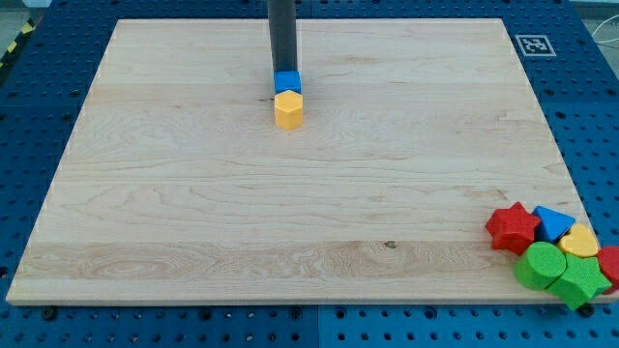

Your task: Move your arm towards the center right of the board

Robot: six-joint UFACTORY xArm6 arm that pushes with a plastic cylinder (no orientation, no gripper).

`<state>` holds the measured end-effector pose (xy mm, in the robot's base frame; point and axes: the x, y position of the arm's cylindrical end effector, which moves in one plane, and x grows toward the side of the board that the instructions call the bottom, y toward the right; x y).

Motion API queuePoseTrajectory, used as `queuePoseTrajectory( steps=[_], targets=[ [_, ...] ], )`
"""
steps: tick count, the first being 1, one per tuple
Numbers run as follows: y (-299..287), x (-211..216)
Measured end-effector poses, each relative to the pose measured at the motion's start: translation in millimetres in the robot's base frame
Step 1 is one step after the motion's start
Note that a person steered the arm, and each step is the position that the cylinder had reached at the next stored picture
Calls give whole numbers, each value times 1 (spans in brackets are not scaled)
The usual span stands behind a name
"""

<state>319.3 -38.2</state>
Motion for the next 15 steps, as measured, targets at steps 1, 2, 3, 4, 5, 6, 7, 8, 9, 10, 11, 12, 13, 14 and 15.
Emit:
queuePoseTrajectory(
  steps=[1,2,3,4,5,6,7,8,9,10,11,12,13,14,15],
  targets=[
    [-1,1],
    [-32,-3],
    [-76,20],
    [-82,64],
    [-60,129],
    [-21,200],
    [21,275],
    [36,300],
    [40,300],
    [93,299],
    [148,299],
    [158,299],
    [102,294],
    [74,236],
    [89,150]
  ],
)
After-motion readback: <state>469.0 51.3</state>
